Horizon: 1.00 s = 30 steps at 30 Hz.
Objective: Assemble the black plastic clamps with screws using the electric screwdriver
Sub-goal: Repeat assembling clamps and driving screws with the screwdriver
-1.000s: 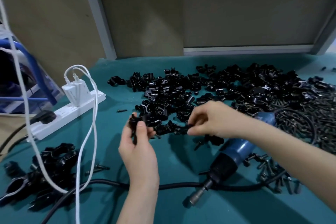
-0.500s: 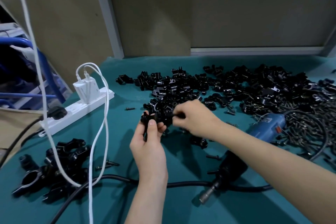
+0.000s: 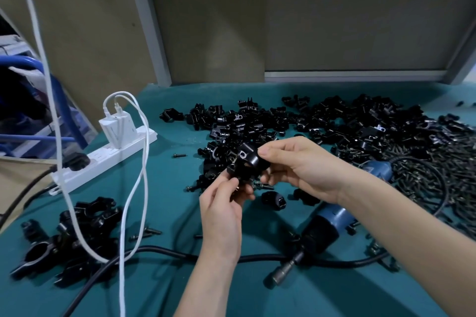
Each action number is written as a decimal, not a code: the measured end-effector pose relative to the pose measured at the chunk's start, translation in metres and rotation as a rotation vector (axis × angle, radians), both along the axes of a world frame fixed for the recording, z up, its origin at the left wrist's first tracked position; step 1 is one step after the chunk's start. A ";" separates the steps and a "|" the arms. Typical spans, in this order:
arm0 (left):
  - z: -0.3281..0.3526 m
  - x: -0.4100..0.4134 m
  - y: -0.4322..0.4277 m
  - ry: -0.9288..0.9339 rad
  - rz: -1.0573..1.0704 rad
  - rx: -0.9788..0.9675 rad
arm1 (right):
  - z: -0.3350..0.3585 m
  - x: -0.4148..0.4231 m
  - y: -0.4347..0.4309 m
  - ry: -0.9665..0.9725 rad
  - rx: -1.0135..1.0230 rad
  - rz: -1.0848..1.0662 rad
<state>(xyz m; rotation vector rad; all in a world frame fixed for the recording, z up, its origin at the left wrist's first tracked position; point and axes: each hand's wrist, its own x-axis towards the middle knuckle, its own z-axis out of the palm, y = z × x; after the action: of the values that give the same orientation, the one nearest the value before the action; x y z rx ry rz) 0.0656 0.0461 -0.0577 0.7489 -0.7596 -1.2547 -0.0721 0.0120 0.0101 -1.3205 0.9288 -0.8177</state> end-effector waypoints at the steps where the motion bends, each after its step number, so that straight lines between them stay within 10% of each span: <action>1: 0.000 0.000 0.000 0.002 -0.012 0.006 | 0.000 0.000 0.002 0.009 0.003 -0.004; 30: 0.008 -0.001 0.006 -0.018 -0.149 -0.014 | -0.003 -0.005 0.017 0.016 0.014 0.008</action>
<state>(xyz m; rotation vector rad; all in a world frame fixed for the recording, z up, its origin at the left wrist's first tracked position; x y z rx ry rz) 0.0644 0.0525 -0.0496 0.7028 -0.8502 -1.3769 -0.0769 0.0285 0.0071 -1.3200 0.9402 -0.7943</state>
